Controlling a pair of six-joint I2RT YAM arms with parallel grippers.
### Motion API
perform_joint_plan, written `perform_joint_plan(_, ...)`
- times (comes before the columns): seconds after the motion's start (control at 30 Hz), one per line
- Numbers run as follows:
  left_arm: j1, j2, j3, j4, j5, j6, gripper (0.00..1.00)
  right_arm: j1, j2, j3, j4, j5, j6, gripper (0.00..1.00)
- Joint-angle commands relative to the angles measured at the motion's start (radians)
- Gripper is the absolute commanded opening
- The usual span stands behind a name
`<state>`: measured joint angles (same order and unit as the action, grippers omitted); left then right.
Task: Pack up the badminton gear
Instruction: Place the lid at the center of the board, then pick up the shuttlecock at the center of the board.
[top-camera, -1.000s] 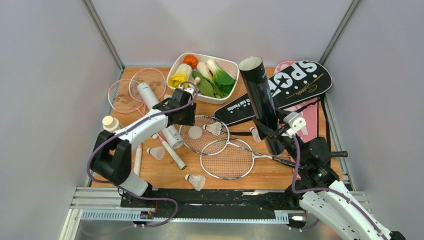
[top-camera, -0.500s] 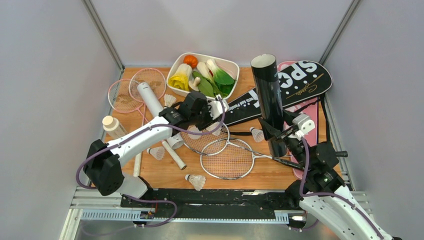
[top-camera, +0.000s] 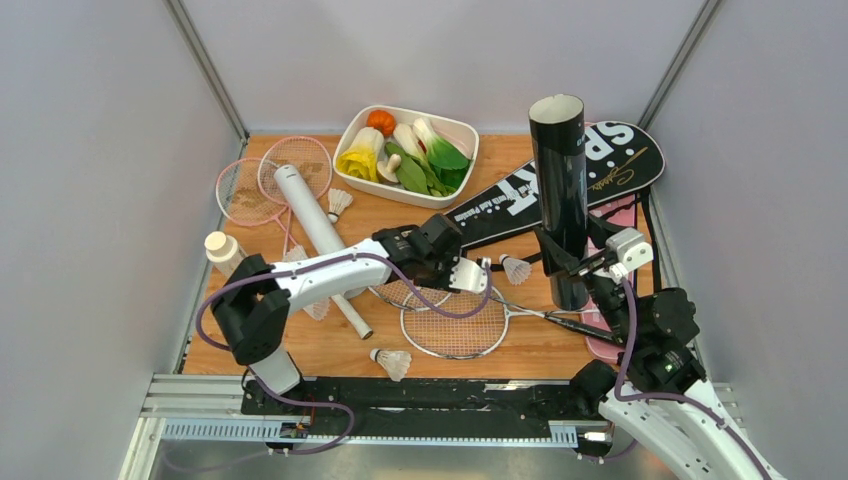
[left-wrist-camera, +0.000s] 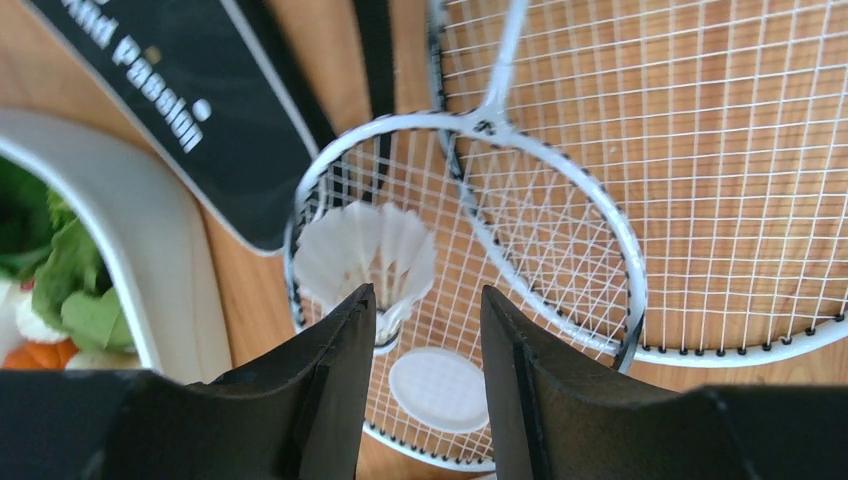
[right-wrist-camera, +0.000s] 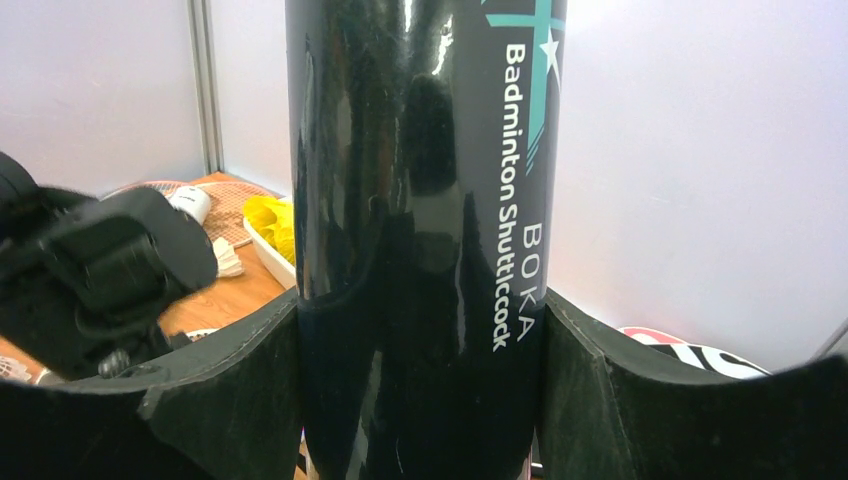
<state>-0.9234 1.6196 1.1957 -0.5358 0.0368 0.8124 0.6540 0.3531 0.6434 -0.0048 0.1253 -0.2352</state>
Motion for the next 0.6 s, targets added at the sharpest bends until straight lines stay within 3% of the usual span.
perform_joint_plan(0.0,-0.036,0.064,0.078,-0.068,-0.033,0.119,0.50,0.005,-0.010,0.053,0.042,0.033,-0.022,0.58)
perform_joint_plan(0.37,-0.053,0.208,0.097,-0.056,-0.195,0.199,0.50,0.005,-0.015,0.065,0.035,0.033,-0.027,0.58)
perform_joint_plan(0.5,-0.054,0.235,0.113,-0.050,-0.194,0.202,0.43,0.005,-0.016,0.070,0.029,0.029,-0.029,0.58)
perform_joint_plan(0.57,-0.054,0.240,0.117,-0.038,-0.209,0.204,0.34,0.005,-0.017,0.067,0.027,0.026,-0.025,0.58)
